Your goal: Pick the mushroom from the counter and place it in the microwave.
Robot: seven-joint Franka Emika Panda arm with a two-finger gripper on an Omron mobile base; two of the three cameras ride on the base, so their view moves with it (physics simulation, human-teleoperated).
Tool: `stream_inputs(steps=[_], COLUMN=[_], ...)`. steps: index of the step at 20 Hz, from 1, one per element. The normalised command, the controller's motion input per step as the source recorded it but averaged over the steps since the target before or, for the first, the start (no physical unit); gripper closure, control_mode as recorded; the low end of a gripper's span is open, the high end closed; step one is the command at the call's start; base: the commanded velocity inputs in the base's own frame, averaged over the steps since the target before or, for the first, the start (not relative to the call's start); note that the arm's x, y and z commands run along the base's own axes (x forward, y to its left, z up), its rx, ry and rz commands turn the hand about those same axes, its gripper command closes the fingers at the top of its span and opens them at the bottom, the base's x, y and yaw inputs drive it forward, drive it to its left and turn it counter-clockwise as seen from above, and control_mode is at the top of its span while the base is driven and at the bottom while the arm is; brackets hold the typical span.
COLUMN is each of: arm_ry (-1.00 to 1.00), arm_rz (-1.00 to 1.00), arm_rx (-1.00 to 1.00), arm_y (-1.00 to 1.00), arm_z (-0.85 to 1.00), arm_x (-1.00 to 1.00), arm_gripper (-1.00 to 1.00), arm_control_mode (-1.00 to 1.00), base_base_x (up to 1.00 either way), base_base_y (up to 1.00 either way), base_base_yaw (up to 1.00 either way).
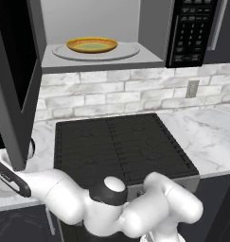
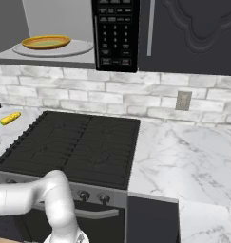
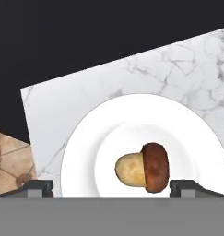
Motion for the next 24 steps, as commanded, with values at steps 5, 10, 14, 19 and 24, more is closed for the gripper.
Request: stream_inputs(steps=[5, 10, 14, 19, 24], arm_ry=[0.19, 0.12, 0.06, 0.05, 0.03], arm_rz=[0.0, 0.0, 0.0, 0.0, 0.0], arm_rx=[-0.14, -0.06, -0.05, -0.07, -0.07], arm_y=[0.0, 0.0, 0.01, 0.0, 0.0], arm_z=[-0.13, -0.37, -0.41, -0.29, -0.14], arm_x=[0.21, 0.24, 0.16, 0.02, 0.0], arm_gripper=[-1.0, -1.0, -1.0, -1.0, -1.0], arm_control_mode=[-1.0, -1.0, -1.0, -1.0, -1.0], base_base_x=[0.0, 0.0, 0.0, 0.0, 0.0], base_base_y=[0.0, 0.0, 0.0, 0.0, 0.0], base_base_yaw=[0.0, 0.0, 0.0, 0.0, 0.0])
